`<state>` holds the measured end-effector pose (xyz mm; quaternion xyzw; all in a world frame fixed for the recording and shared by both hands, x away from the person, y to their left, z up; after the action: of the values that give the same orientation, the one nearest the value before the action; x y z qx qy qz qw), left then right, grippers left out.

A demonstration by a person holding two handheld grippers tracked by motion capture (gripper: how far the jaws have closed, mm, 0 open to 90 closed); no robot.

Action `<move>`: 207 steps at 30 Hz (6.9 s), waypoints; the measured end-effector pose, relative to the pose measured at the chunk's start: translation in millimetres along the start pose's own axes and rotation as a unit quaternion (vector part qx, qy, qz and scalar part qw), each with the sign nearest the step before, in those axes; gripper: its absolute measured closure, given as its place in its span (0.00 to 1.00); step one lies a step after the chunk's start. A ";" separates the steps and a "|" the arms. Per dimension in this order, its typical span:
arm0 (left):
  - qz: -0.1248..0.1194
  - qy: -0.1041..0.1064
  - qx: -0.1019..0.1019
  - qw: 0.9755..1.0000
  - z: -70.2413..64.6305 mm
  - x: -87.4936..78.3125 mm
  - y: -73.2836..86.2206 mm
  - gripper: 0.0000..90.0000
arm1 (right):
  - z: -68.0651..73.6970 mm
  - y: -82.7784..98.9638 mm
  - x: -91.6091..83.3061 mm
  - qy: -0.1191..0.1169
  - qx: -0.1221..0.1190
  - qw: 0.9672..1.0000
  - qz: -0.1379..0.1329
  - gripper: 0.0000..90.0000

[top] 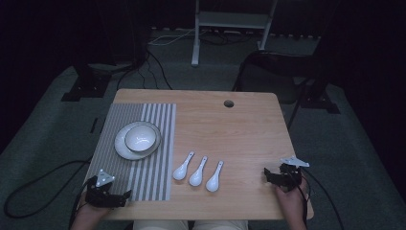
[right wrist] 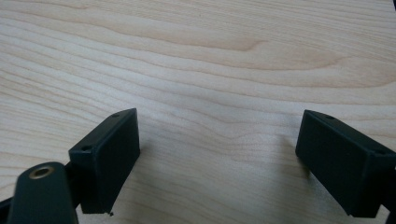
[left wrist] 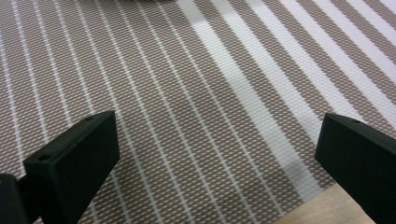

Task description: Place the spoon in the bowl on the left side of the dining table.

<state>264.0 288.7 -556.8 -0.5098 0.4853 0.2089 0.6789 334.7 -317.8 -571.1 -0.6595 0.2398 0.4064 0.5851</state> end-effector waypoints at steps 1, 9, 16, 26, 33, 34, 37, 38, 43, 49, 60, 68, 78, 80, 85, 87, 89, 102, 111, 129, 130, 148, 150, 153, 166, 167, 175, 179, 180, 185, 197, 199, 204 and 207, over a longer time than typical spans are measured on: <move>0.000 0.000 0.000 1.000 0.0 0.0 0.0 0.00 | 0.0 0.0 0.0 0.000 0.000 1.000 0.000 0.14; 0.003 0.011 0.016 1.000 -11.6 3.1 -9.1 0.00 | 0.0 0.0 0.0 0.000 0.000 1.000 0.000 0.14; 0.009 0.023 0.028 0.999 -21.2 6.9 -17.0 0.02 | 0.0 0.0 0.0 0.000 0.000 1.000 0.000 0.14; 0.008 0.040 0.041 0.998 -34.6 12.3 -30.7 0.02 | 0.0 0.0 0.0 0.000 0.000 1.000 0.000 0.14; 0.003 0.050 0.058 0.997 -46.3 12.8 -44.3 0.02 | 0.0 0.0 0.0 0.000 0.000 1.000 0.000 0.14; 0.003 0.050 0.058 0.997 -46.3 12.8 -44.3 0.02 | 0.0 0.0 0.0 0.000 0.000 1.000 0.000 0.14; 0.000 0.055 0.061 0.997 -51.3 13.4 -51.3 0.02 | 0.0 0.0 0.0 0.000 0.000 1.000 0.000 0.14; 0.000 0.055 0.061 0.997 -51.3 13.4 -51.3 0.02 | 0.0 0.0 0.0 0.000 0.000 1.000 0.000 0.14; 0.002 0.064 0.079 0.995 -61.2 15.2 -60.0 0.02 | 0.0 0.0 0.0 0.000 0.000 1.000 0.000 0.14; 0.001 0.071 0.092 0.993 -69.3 15.3 -70.1 0.02 | -0.1 0.0 0.0 0.000 0.000 1.000 0.000 0.14; 0.005 0.079 0.117 0.990 -90.0 19.8 -87.7 0.02 | 0.0 0.0 0.0 0.000 0.000 1.000 0.000 0.14; 0.009 0.088 0.136 0.987 -104.3 23.5 -98.4 0.02 | 0.0 0.0 0.0 0.000 0.000 1.000 0.000 0.14; 0.009 0.101 0.156 0.983 -120.5 24.3 -114.1 0.02 | 0.0 0.0 0.1 0.000 0.000 1.000 0.000 0.14; 0.007 0.103 0.161 0.982 -124.4 24.8 -118.6 0.02 | 0.0 0.0 0.0 0.000 0.000 1.000 0.000 0.14; 0.003 0.106 0.169 0.980 -133.4 26.4 -126.7 0.02 | -0.1 0.0 0.1 0.000 0.000 1.000 0.000 0.14; 0.000 0.111 0.173 0.979 -137.5 27.6 -130.1 0.02 | -0.2 0.0 0.1 0.000 -0.001 1.000 -0.001 0.14; 0.000 0.112 0.175 0.978 -140.8 29.2 -133.5 0.02 | -0.1 0.0 0.1 0.000 -0.001 1.000 -0.001 0.14; 0.007 0.126 0.201 0.971 -171.0 42.0 -159.7 0.02 | -0.1 0.0 0.1 0.000 -0.001 1.000 0.000 0.14; 0.014 0.141 0.212 0.967 -191.5 52.6 -174.1 0.02 | -0.1 0.0 0.0 0.000 0.000 1.000 0.000 0.14; 0.038 0.160 0.226 0.960 -234.8 84.0 -197.0 0.02 | -0.1 0.1 0.0 0.000 0.000 1.000 0.000 0.14; 0.042 0.160 0.224 0.961 -236.3 86.6 -197.6 0.02 | -0.1 0.0 0.0 0.000 0.000 1.000 0.000 0.14; 0.065 0.146 0.214 0.964 -253.3 103.2 -200.6 0.29 | -0.2 0.1 0.0 0.000 0.000 1.000 0.000 0.14; 0.066 0.145 0.221 0.962 -256.3 101.1 -200.9 0.42 | -0.2 0.1 0.0 0.000 0.000 1.000 0.000 0.14; 0.068 0.139 0.227 0.962 -257.9 100.0 -201.2 0.55 | -0.2 0.1 0.0 0.000 0.000 1.000 0.000 0.14; 0.070 0.160 0.261 0.950 -276.9 98.1 -200.2 0.82 | -0.2 0.1 0.0 0.000 0.000 1.000 -0.001 0.15; 0.070 0.160 0.261 0.950 -276.9 98.1 -200.2 0.82 | -0.2 0.1 0.0 0.000 0.000 1.000 -0.001 0.15; 0.061 0.170 0.252 0.951 -277.6 95.1 -201.9 0.83 | -0.2 0.1 0.0 0.000 0.000 1.000 -0.001 0.15; 0.045 0.169 0.242 0.954 -273.5 87.1 -206.3 0.83 | -0.3 0.0 0.1 0.000 0.000 1.000 -0.001 0.15; 0.040 0.170 0.241 0.955 -272.5 83.8 -207.6 0.83 | -0.3 0.0 0.1 0.000 0.000 1.000 -0.001 0.15; 0.040 0.177 0.243 0.953 -271.6 80.3 -208.5 0.83 | -0.2 0.0 0.1 0.000 0.000 1.000 -0.001 0.15; 0.022 0.183 0.235 0.954 -267.1 66.5 -212.4 0.84 | -0.3 0.0 0.1 0.000 0.000 1.000 -0.001 0.15; 0.018 0.182 0.232 0.955 -265.4 63.7 -213.1 0.84 | -0.3 0.0 0.1 0.000 0.000 1.000 -0.001 0.15; 0.007 0.186 0.224 0.957 -260.0 56.1 -216.2 0.95 | -0.3 0.0 0.1 0.000 0.000 1.000 -0.001 0.15; 0.009 0.184 0.228 0.956 -258.0 55.2 -216.0 0.95 | -0.3 0.0 0.1 0.000 0.000 1.000 -0.001 0.15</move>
<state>341.5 -38.7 -501.5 -0.3665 0.6407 0.0013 0.6747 334.8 -318.1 -571.2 -0.6598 0.2393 0.4057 0.5855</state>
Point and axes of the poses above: each handheld gripper's, and its own axes: x roughly forward along the jaws, y roughly out of its underside, z roughly to its left, the point moved 3 cm from there along x, roughly forward along the jaws, and after that the axes turned 11 degrees about z, right-handed, at the moved point
